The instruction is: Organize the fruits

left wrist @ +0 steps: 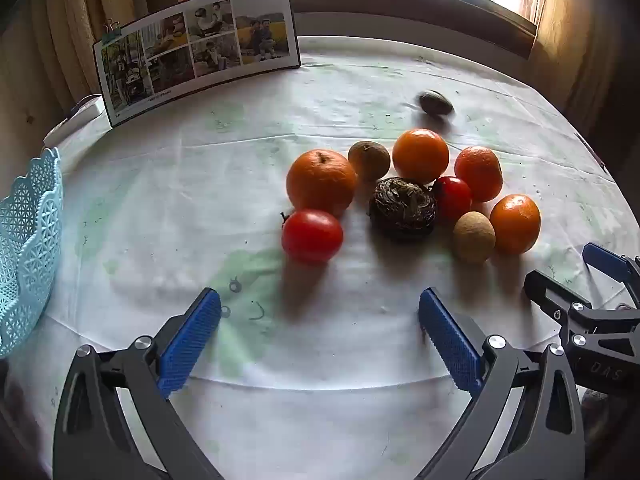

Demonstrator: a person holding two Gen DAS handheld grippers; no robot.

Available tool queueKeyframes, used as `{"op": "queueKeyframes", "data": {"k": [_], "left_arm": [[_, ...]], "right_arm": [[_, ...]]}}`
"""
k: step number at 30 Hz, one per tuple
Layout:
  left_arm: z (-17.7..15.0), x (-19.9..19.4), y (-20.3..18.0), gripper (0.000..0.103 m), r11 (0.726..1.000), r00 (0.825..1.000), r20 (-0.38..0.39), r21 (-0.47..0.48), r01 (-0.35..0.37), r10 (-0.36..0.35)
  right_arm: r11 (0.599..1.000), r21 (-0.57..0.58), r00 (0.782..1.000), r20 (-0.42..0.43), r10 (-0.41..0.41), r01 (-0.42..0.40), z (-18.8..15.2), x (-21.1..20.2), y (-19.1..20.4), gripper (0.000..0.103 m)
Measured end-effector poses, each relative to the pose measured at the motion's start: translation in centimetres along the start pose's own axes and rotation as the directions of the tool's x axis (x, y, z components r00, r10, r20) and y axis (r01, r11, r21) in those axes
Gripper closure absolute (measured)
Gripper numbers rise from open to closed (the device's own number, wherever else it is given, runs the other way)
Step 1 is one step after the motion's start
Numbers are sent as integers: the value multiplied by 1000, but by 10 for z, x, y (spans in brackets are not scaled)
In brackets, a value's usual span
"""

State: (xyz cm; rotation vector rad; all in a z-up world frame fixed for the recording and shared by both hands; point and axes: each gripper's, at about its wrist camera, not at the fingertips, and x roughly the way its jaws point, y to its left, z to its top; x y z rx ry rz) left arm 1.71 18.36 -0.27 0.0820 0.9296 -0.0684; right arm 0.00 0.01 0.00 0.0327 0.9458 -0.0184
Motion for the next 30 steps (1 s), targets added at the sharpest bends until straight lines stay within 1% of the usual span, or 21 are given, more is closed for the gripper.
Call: {"op": "queueKeyframes", "data": {"k": [25,30], "left_arm": [[0,1,2,2,1000,1000,1,0,1,-1],[0,2,1,2,1000,1000,-14,17,11,-11]], "right_arm": [[1000,0,1000,0,0,0,0,0,-1,5],[1000,0,1000,0,0,0,-4,-2,-1,5]]}}
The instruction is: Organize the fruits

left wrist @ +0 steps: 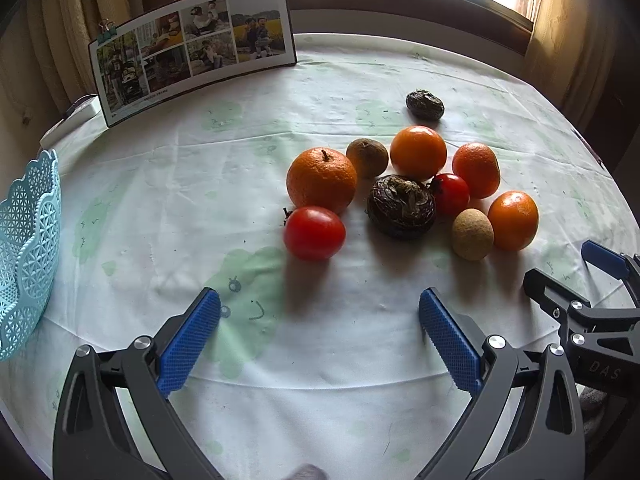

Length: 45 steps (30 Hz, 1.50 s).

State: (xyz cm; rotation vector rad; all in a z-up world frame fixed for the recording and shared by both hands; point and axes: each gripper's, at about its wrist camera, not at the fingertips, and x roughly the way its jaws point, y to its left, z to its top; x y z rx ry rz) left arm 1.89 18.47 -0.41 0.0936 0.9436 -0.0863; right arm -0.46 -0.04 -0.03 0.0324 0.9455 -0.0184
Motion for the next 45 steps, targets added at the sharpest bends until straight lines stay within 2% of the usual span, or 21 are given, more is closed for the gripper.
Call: {"op": "queueKeyframes", "data": {"k": [9,45], "left_arm": [[0,0,2,2,999,999,-11,22,31,-31],[1,-1,1,2,999,1000,-10,25,27,-27]], "right_arm": [[1000,0,1000,0,0,0,0,0,0,5],[1000,0,1000,0,1,-1,0,0,0,5]]}}
